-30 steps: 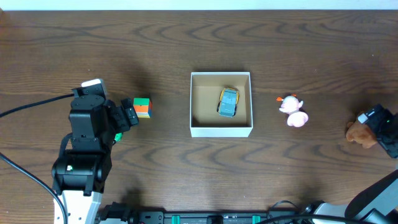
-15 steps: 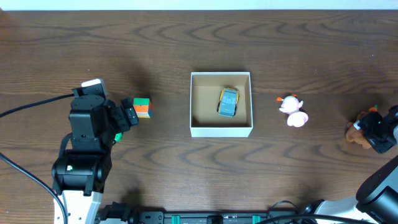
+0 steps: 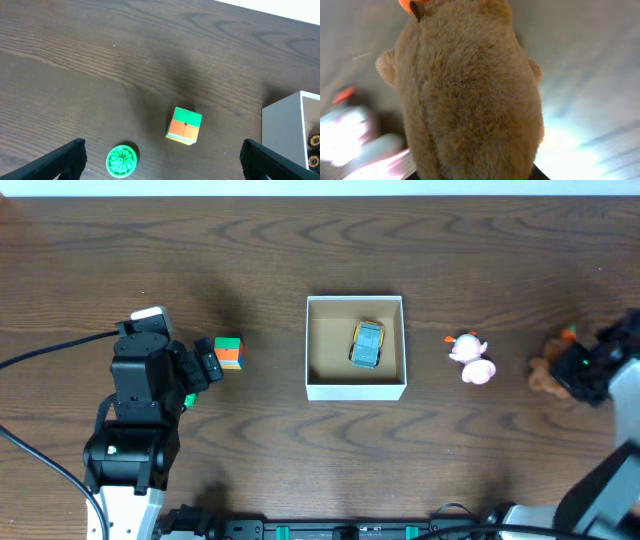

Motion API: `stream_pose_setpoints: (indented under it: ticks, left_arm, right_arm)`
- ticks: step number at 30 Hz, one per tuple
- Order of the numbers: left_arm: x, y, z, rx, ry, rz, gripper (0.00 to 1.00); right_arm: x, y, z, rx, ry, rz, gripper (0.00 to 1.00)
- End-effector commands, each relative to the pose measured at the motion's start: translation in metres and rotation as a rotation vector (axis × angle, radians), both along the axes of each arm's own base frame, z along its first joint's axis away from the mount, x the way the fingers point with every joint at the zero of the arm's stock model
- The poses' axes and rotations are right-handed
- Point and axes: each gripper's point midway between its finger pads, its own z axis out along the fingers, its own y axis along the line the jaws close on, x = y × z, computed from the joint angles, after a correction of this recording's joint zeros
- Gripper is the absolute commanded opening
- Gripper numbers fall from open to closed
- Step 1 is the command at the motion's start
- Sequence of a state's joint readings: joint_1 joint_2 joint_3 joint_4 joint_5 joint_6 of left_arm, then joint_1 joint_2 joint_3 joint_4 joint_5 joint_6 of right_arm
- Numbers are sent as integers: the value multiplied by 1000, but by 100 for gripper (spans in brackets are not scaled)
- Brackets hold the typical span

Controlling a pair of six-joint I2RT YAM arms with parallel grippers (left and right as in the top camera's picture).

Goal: Pack container
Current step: 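Move the right gripper to the brown plush bear and grasp it, then lower the bear into the box beside the truck and release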

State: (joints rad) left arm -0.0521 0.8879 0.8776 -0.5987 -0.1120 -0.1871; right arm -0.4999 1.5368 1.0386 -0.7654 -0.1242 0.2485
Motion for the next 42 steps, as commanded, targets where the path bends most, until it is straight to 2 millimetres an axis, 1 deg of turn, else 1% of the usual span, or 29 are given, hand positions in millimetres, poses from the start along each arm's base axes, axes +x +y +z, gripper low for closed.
stream_pose_setpoints:
  ticks: [1, 4, 6, 7, 8, 9, 10, 12, 13, 15, 18, 23, 25, 28, 31, 35, 38, 42]
  left_arm:
    - [2, 3, 10, -4, -25, 19, 98]
    - [2, 3, 10, -4, -25, 19, 98]
    - [2, 3, 10, -4, -25, 19, 98]
    - [2, 3, 10, -4, -25, 19, 98]
    - [2, 3, 10, -4, -25, 19, 98]
    - [2, 3, 10, -4, -25, 19, 98]
    - [2, 3, 10, -4, -25, 19, 98]
    - [2, 3, 10, -3, -22, 19, 98]
    - [1, 3, 9, -3, -19, 19, 98]
    - [0, 3, 8, -3, -14, 19, 98]
    - [-1, 3, 6, -2, -3, 19, 98]
    - [-2, 3, 5, -2, 5, 19, 98]
    - [-2, 3, 5, -2, 4, 19, 98]
    - [-2, 3, 5, -2, 5, 19, 98]
    - [-2, 3, 5, -2, 4, 19, 98]
    - [-2, 3, 5, -2, 4, 19, 98]
    - [-2, 3, 5, -2, 4, 19, 98]
    - [-2, 3, 5, -2, 4, 19, 98]
  right_arm:
    - [23, 51, 51, -34, -143, 167, 1]
    - [30, 104, 79, -43, -232, 304, 1]
    - [33, 146, 100, -32, -308, 397, 1]
    - [33, 162, 107, -26, -338, 429, 1]
    - [33, 183, 115, -18, -371, 464, 1]
    - [33, 195, 119, -13, -390, 485, 1]
    - [33, 212, 124, -4, -413, 516, 1]
    - [30, 247, 130, 13, -450, 595, 1]
    - [28, 265, 129, 22, -457, 626, 1]
    - [25, 289, 127, 37, -459, 666, 1]
    - [22, 319, 121, 27, -451, 732, 1]
    - [30, 352, 117, 15, -413, 794, 1]
    - [36, 362, 116, 13, -394, 807, 1]
    - [46, 372, 108, 11, -354, 812, 1]
    - [50, 380, 89, 27, -288, 775, 1]
    - [45, 385, 61, 70, -193, 667, 1]
    - [40, 394, 42, 70, -141, 660, 2]
    - [36, 399, 12, 61, -67, 651, 5]
